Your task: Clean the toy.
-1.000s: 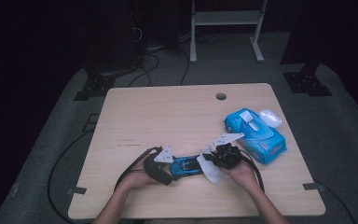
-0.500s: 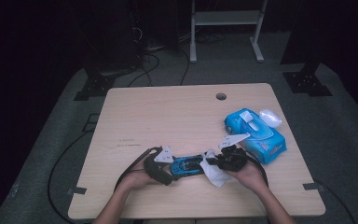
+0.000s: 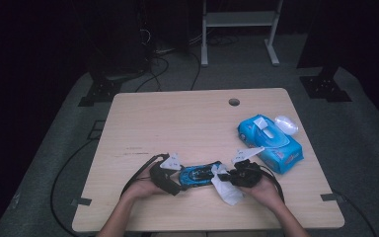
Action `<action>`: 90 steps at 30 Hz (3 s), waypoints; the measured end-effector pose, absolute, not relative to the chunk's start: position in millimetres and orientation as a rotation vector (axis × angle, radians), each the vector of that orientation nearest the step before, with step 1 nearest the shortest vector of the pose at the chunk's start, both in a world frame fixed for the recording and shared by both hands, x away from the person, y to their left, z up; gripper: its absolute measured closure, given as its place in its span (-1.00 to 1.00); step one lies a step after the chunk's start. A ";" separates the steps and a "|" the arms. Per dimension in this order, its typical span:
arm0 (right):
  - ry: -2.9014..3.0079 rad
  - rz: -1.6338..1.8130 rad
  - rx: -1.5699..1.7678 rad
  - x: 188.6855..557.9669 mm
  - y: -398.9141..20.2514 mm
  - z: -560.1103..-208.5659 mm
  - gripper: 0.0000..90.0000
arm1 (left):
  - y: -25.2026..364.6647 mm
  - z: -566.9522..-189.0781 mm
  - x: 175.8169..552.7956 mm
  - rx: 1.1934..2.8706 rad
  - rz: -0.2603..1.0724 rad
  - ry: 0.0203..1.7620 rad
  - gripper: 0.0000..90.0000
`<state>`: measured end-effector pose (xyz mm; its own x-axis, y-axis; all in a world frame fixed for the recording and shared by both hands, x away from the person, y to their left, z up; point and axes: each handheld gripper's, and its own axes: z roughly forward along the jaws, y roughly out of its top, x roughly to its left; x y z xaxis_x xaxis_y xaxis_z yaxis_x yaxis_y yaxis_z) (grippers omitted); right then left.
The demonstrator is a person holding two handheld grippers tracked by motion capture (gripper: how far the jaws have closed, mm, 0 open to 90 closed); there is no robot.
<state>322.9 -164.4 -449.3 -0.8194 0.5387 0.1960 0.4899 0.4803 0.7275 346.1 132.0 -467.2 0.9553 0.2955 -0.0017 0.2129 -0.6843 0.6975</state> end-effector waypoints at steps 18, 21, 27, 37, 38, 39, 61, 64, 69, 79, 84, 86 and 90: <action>2.620 1.312 0.929 319.2 -167.7 -453.0 0.91 | 141.6 -469.0 361.9 2.171 -0.074 0.615 -0.39; 2.610 1.319 0.933 318.6 -167.9 -453.6 0.92 | 141.1 -468.8 361.5 2.169 -0.077 0.618 -0.35; 2.606 1.324 0.935 317.8 -168.8 -454.0 0.92 | 139.5 -467.3 359.1 2.184 -0.063 0.613 -0.32; 2.601 1.336 0.928 317.6 -171.4 -454.9 0.91 | 140.2 -468.9 357.3 2.196 -0.063 0.599 -0.29; 2.599 1.333 0.927 317.4 -172.0 -454.8 0.91 | 140.4 -469.1 356.9 2.194 -0.061 0.601 -0.27; 2.599 1.335 0.921 317.4 -172.7 -455.1 0.91 | 140.3 -468.8 356.9 2.197 -0.060 0.605 -0.26; 2.595 1.345 0.912 317.1 -173.5 -455.9 0.91 | 129.2 -469.5 363.0 2.155 -0.063 0.687 -0.30; 2.596 1.347 0.912 317.0 -174.1 -456.2 0.91 | 126.8 -469.4 360.8 2.155 -0.031 0.683 -0.30; 2.588 1.344 0.908 315.1 -173.5 -456.2 0.91 | 124.8 -468.2 356.4 2.161 0.023 0.660 -0.30; 2.580 1.334 0.875 309.4 -173.1 -456.6 0.91 | 123.8 -467.0 352.0 2.167 0.067 0.624 -0.30; 2.585 1.332 0.853 305.2 -173.6 -456.8 0.92 | 122.7 -466.3 350.0 2.169 0.080 0.624 -0.31; 2.587 1.327 0.842 304.8 -173.5 -456.7 0.91 | 122.5 -466.2 349.3 2.171 0.091 0.630 -0.33; 2.606 1.315 0.811 300.7 -173.3 -457.4 0.92 | 122.2 -467.2 350.0 2.176 0.058 0.647 -0.51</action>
<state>300.7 -173.3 -457.4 -0.8510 0.5074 0.1354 0.4104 0.4816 0.7744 350.0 122.2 -467.2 0.8654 0.4685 -0.1777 0.4294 -0.5105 0.7450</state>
